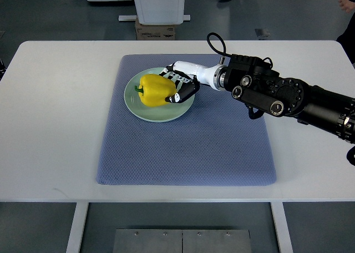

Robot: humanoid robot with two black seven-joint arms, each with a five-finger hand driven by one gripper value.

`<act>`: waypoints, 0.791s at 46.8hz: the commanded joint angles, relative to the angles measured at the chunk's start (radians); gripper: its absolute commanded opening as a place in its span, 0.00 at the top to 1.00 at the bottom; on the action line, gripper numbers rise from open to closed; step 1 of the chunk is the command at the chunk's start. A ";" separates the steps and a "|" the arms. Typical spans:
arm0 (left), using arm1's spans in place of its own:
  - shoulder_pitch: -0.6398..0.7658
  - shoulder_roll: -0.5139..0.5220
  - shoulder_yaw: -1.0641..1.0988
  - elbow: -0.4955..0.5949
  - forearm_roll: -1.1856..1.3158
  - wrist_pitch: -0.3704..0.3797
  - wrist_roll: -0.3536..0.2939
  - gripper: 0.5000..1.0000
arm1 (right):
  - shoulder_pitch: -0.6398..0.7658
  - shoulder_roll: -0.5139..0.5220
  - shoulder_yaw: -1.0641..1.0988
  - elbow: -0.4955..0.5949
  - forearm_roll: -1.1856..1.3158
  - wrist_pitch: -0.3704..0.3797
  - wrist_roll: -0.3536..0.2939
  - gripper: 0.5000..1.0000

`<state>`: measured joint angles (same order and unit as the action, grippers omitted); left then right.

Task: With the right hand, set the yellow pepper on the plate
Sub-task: 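Lower the pepper onto the green plate and open the right hand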

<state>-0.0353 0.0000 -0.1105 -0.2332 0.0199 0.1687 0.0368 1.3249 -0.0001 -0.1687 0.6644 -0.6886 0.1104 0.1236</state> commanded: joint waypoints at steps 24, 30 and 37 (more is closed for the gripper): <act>0.000 0.000 0.000 0.000 0.000 0.000 0.000 0.00 | -0.043 0.000 0.000 -0.003 -0.002 -0.029 0.028 0.68; 0.000 0.000 0.000 0.000 0.000 0.000 0.000 0.00 | -0.050 0.000 0.000 -0.002 0.000 -0.029 0.028 0.39; 0.000 0.000 0.000 0.000 0.000 0.000 0.000 0.00 | -0.052 0.000 0.000 -0.003 0.001 -0.028 0.028 0.03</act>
<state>-0.0353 0.0000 -0.1104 -0.2332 0.0199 0.1687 0.0369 1.2734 0.0001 -0.1692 0.6625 -0.6890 0.0811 0.1526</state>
